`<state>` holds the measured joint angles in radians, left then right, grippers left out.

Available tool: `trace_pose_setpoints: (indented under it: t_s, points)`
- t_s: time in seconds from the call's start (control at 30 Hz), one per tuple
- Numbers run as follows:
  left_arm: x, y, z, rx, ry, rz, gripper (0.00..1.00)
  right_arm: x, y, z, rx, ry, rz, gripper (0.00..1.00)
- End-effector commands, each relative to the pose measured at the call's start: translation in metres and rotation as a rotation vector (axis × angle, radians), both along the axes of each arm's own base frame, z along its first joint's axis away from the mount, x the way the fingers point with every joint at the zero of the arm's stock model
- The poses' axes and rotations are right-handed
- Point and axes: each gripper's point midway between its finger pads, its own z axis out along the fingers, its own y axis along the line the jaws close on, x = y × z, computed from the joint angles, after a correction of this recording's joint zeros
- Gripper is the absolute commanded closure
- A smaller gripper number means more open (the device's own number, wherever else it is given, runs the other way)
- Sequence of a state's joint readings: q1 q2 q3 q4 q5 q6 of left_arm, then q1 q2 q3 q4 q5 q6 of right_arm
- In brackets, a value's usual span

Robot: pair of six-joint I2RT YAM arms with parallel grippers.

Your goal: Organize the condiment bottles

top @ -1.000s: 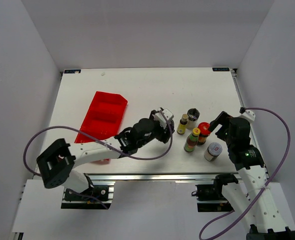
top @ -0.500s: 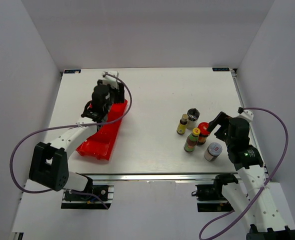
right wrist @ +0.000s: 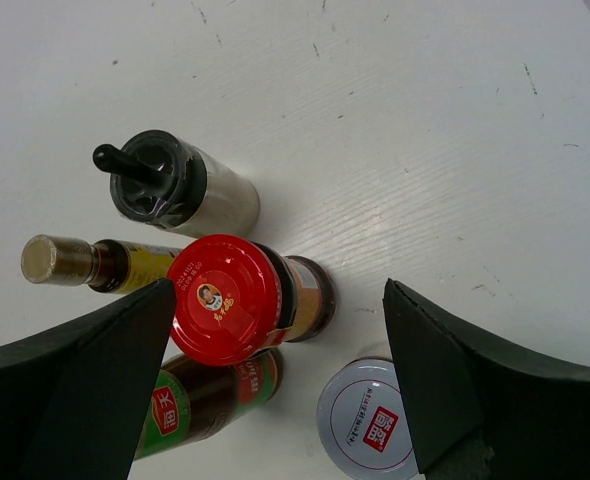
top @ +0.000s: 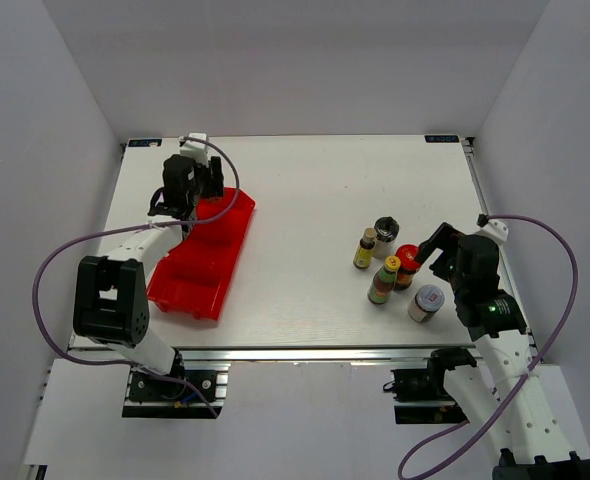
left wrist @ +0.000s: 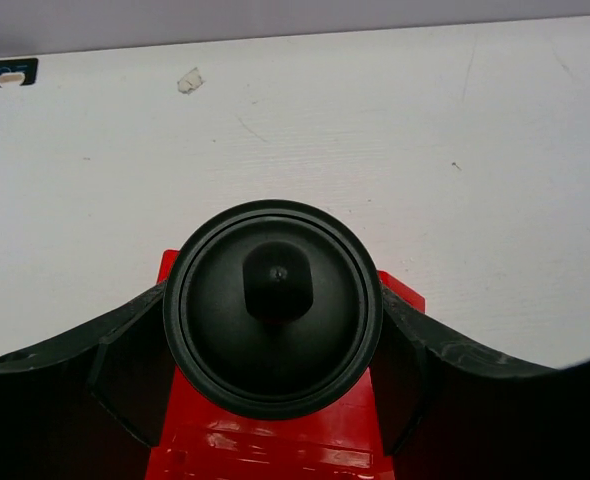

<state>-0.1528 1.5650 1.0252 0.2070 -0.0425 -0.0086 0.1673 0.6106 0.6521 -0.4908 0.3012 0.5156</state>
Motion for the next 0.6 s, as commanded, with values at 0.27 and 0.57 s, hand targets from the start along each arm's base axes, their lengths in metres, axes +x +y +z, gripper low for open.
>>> trace_pose_setpoints:
  t_s: [0.27, 0.57]
  points:
    - [-0.002, 0.0, -0.011, -0.023, -0.007, 0.006, 0.41, 0.009, -0.007, 0.011, -0.019, -0.049, -0.036, 0.11]
    - [-0.002, 0.021, -0.036, 0.031, 0.033, 0.112, 0.34, 0.011, -0.008, 0.004, -0.027, -0.025, -0.04, 0.11]
